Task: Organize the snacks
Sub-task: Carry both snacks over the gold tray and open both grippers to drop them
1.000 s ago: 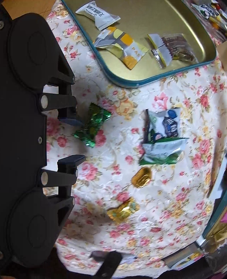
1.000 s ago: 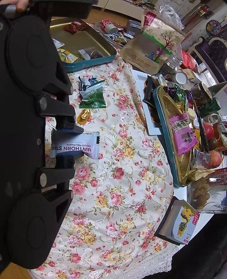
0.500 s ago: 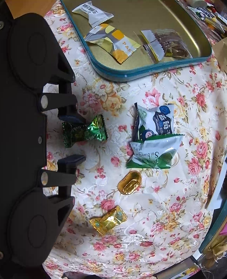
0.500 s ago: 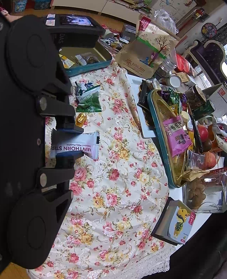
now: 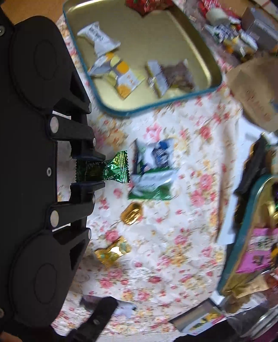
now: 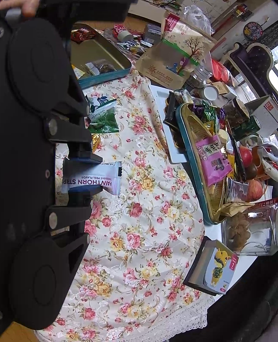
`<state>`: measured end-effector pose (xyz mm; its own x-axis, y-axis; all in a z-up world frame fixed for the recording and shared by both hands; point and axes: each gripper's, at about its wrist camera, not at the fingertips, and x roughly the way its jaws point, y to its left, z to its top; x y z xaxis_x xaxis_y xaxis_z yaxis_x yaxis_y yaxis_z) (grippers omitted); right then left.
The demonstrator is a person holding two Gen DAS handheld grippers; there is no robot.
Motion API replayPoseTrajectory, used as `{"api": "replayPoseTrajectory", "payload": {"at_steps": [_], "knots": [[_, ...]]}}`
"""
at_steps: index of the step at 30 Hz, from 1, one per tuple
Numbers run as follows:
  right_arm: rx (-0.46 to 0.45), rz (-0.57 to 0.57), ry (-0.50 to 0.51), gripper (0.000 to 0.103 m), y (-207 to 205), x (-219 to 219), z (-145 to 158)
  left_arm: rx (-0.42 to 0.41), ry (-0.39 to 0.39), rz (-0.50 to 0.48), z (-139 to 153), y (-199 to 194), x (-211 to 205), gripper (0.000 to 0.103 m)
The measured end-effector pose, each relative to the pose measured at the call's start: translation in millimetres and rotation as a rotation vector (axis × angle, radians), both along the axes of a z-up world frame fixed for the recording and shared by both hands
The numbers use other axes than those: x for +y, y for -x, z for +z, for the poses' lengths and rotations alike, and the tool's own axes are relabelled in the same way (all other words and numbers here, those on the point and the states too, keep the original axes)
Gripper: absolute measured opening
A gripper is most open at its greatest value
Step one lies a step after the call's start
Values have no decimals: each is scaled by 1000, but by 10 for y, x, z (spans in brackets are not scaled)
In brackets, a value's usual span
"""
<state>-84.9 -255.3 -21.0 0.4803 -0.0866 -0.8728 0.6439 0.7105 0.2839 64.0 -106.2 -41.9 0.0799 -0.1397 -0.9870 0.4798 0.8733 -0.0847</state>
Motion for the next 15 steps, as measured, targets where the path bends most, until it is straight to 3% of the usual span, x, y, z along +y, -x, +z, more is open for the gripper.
{"api": "replayPoseTrajectory", "payload": {"at_steps": [5,15], "knots": [[8,36,6,23,-182,146,-19,-84,-31,98,269,-292,306,25],[-1,126,24,23,-600,584,28,-231,-123,397,702,-802,1175,25]]}}
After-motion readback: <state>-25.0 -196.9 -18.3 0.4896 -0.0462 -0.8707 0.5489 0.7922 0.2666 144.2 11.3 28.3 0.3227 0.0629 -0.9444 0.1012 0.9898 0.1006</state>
